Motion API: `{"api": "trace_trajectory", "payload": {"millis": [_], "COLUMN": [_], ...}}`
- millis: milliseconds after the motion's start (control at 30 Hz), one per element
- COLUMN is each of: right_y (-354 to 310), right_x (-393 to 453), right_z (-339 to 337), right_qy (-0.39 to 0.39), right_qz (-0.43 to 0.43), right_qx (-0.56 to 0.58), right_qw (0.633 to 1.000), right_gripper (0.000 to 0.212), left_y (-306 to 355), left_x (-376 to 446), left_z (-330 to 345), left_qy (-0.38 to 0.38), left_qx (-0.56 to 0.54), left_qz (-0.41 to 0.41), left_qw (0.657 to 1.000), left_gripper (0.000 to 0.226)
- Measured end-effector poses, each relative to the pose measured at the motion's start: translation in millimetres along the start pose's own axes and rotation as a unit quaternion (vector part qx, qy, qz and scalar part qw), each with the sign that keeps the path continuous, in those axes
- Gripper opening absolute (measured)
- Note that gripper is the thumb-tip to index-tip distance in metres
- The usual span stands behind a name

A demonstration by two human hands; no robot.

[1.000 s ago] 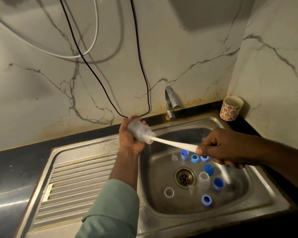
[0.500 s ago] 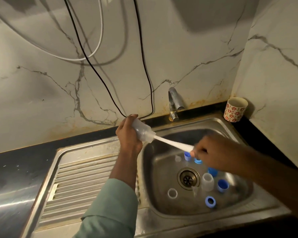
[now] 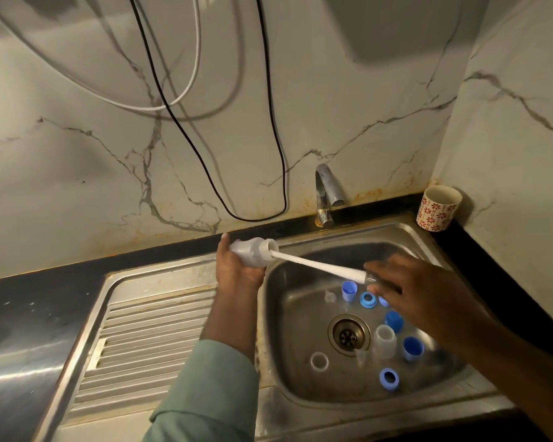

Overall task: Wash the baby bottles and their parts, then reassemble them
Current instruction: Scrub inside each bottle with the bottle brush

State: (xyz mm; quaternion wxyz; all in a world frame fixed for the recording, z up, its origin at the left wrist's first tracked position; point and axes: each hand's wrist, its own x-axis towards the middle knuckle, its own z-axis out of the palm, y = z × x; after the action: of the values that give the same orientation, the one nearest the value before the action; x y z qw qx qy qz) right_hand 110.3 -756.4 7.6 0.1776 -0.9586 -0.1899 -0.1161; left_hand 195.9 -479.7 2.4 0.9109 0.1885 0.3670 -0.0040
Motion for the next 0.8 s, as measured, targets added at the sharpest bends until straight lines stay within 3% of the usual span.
{"api": "trace_trajectory", "payload": {"millis": [67, 133, 267, 333, 400, 500, 567, 600, 667, 733, 800], "right_y": [-5.0, -2.5, 15.0, 18.9, 18.6, 13.4, 12.2, 13.0, 18.7, 31.9, 46.7], "right_x": [-3.6, -1.3, 31.0, 54.6, 80.5, 113.6, 129.3, 134.5, 139.3, 134.6, 118.3], "right_z": [-1.4, -9.6, -53.0, -80.8, -103.7, -128.2, -135.0, -134.6, -128.0, -114.4, -87.9], "right_qy": [0.049, 0.077, -0.036, -0.057, -0.041, 0.08, 0.158, 0.163, 0.107, 0.047, 0.023], "right_qz": [-0.026, -0.068, -0.175, -0.242, -0.317, -0.42, -0.431, -0.428, -0.412, -0.351, -0.233], "right_qx": [-0.107, -0.176, -0.228, -0.247, -0.317, -0.396, -0.422, -0.423, -0.389, -0.313, -0.198], "right_qw": [0.993, 0.979, 0.957, 0.937, 0.893, 0.813, 0.782, 0.782, 0.817, 0.881, 0.952], "right_gripper": [0.029, 0.031, 0.048, 0.044, 0.029, 0.018, 0.023, 0.028, 0.036, 0.038, 0.041], "left_y": [-4.0, -4.8, 1.6, 4.3, 5.2, 10.0, 13.0, 12.3, 7.8, -0.9, -7.7], "left_x": [-2.0, -2.1, -3.4, -5.5, -6.6, -4.4, -2.3, -2.7, -5.9, -10.3, -13.1], "left_z": [-3.1, -4.7, -7.5, -7.5, -6.5, -7.5, -12.6, -16.7, -27.1, -35.6, -37.1], "left_qy": [0.005, 0.005, -0.065, -0.071, -0.067, -0.077, -0.105, -0.124, -0.171, -0.206, -0.197], "left_qx": [0.036, 0.145, 0.369, 0.423, 0.475, 0.525, 0.507, 0.474, 0.379, 0.267, 0.168], "left_qz": [0.026, 0.086, 0.17, 0.158, 0.132, 0.055, -0.013, -0.041, -0.083, -0.091, -0.049], "left_qw": [0.999, 0.986, 0.912, 0.889, 0.867, 0.845, 0.855, 0.871, 0.906, 0.937, 0.965], "left_gripper": [0.058, 0.047, 0.02, 0.019, 0.024, 0.042, 0.045, 0.043, 0.038, 0.038, 0.036]}}
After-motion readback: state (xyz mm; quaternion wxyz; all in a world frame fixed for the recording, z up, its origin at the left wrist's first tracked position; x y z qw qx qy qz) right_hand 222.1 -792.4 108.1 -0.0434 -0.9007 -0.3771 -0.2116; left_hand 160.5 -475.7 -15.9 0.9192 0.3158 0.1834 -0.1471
